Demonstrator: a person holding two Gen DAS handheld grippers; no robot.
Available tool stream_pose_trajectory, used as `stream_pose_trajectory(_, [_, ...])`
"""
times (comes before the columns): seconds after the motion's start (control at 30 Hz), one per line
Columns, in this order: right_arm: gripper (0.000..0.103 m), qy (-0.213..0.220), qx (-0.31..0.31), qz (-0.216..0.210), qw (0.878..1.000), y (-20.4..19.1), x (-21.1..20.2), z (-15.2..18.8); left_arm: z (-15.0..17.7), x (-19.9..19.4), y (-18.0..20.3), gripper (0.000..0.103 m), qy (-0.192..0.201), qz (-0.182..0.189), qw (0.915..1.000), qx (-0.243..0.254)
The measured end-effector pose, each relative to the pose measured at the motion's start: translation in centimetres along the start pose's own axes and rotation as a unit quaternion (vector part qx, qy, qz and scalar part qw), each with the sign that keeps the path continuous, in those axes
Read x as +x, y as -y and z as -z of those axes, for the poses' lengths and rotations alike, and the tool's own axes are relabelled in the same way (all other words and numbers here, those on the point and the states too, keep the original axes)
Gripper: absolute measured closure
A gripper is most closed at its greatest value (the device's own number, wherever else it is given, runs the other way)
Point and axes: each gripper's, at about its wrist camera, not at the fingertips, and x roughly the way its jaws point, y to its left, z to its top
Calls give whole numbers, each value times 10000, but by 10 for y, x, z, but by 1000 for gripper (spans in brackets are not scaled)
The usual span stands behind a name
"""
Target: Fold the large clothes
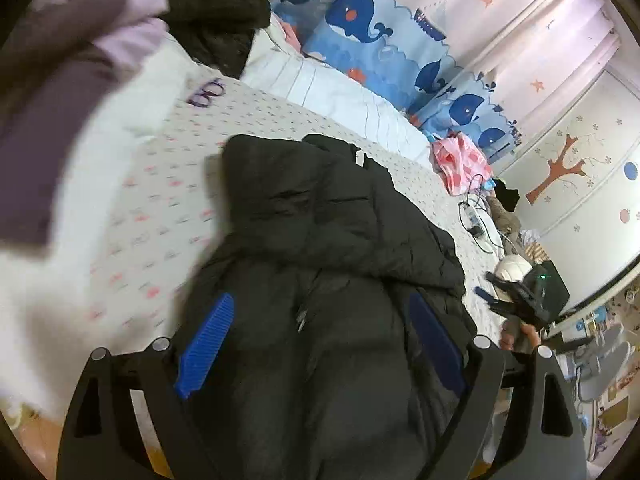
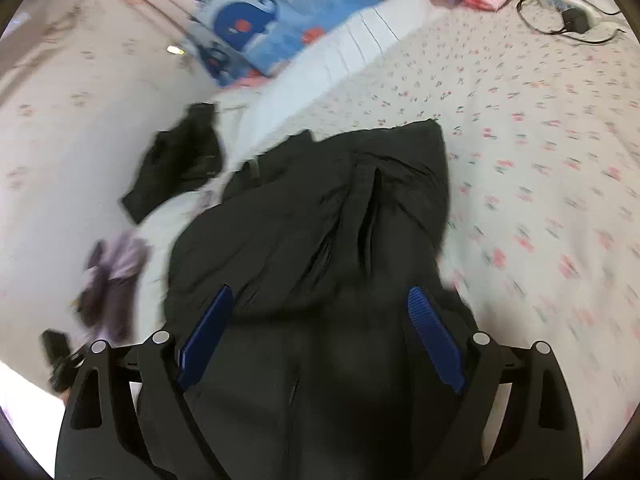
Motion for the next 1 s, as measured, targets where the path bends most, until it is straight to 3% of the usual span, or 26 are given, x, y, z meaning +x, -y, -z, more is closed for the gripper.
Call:
stream_pose_trajectory(0.03, [21, -13, -94, 121, 9999, -1, 15, -1, -3, 18, 6, 18, -34, 15, 10000, -68])
stream_pose_trajectory(0.17, [82, -127, -1043, 745, 9917, -34, 56, -4, -12, 55, 7, 18, -99, -62, 9997, -231])
stream_pose_trajectory(0.27, [96, 75, -1619, 739, 9840, -62, 47, -4, -23, 71, 12, 18, -92, -149, 9997, -155])
stream_pose_trajectory(0.4, [97, 1038, -1672, 503, 9792, -85, -8, -20, -42, 83, 25, 18, 197, -182, 9996, 51])
stream_pose_trajectory(0.5, [97, 1387, -1507, 729, 9761, -73, -28, -25, -56, 96, 25, 16, 396, -84, 9992, 44])
stream_pose_trajectory(0.57, [97, 1186, -1349, 995, 9787, -52, -14, -24, -61, 113, 19, 14, 335, -120, 9994, -45])
stream_pose_trajectory(0.67, [97, 376, -1103, 1454, 9825, -3, 38, -9, -59, 157, 3, 14, -115, -413, 9989, -189])
stream_pose_trajectory(0.77, [89, -67, -802, 1387, 9871, 31, 68, 10, -47, 195, -19, 14, -563, -771, 9949, -327])
stream_pose_trajectory(0.87, [76, 44, -627, 1185, 9910, 36, 53, 8, -42, 185, -27, 14, -502, -732, 9941, -617])
stream_pose_trajectory(0.9, [59, 99, -628, 1119, 9917, 37, 41, 8, -41, 176, -29, 14, -502, -624, 9940, -746])
stream_pose_trajectory(1.0, [25, 461, -546, 1061, 9918, 42, -13, 22, -32, 129, -34, 14, -452, -232, 9953, -824])
